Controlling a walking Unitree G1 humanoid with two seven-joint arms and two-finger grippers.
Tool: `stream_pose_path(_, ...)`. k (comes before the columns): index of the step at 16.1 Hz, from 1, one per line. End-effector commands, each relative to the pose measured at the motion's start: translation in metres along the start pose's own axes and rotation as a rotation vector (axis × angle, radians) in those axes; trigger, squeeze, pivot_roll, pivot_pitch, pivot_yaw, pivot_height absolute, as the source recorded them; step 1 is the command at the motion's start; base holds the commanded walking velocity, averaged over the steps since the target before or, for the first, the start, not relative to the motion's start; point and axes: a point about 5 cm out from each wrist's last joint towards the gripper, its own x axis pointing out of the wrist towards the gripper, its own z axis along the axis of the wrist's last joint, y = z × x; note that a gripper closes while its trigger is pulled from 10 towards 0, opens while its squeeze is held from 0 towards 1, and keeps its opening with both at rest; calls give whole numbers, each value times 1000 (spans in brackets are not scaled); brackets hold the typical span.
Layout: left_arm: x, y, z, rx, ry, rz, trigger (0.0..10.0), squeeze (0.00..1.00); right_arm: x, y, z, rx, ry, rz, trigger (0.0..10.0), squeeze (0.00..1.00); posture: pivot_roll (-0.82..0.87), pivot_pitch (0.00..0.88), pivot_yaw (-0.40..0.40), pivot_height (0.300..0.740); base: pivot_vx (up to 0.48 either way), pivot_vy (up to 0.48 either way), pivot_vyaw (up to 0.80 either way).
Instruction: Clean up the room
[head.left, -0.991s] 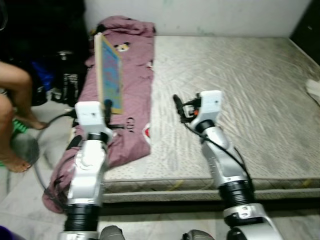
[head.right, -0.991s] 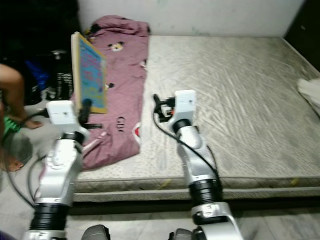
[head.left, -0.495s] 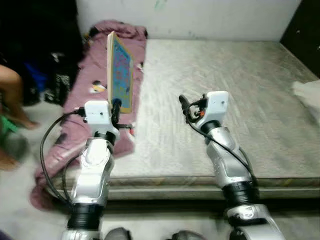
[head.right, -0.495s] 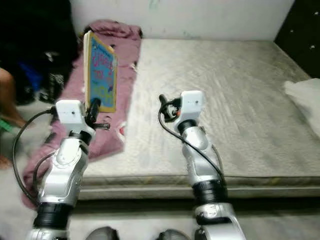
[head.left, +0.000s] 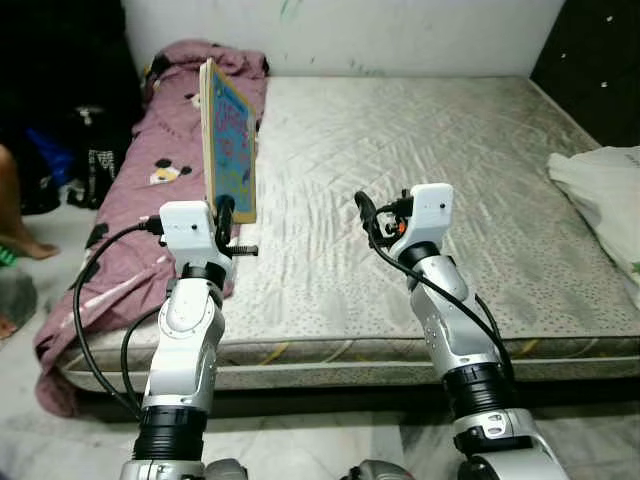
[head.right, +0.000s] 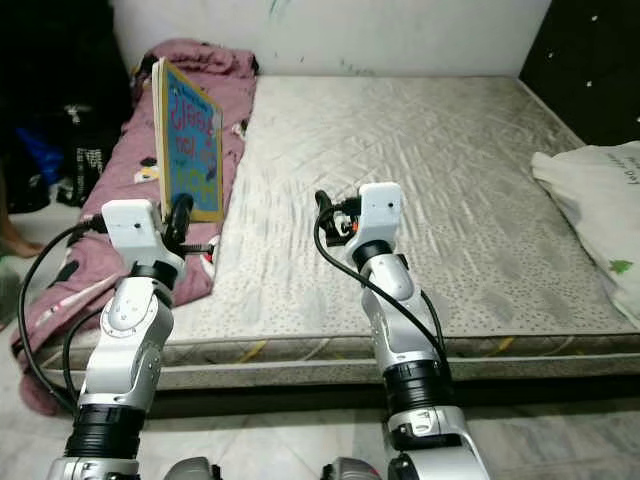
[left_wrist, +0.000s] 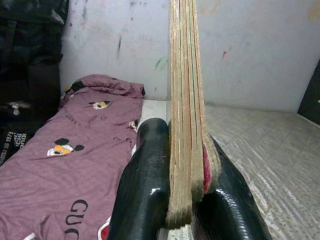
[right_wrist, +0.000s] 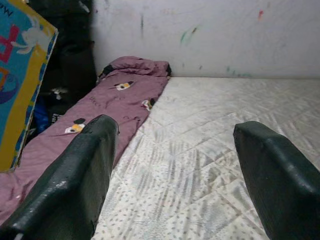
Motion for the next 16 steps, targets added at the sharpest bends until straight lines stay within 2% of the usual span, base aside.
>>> stream_pose_path(1,2,3,11,2,-61,-14,10000,0,3,4,4,-2,-11,20,10000,0,-78,0,-26,740,0,0,0)
stream_pose_path(16,4,3,14,-4,-70,-46,10000,0,5,5,4,-2,-17,18,10000,0,-70,0,-18,740,317,0,0)
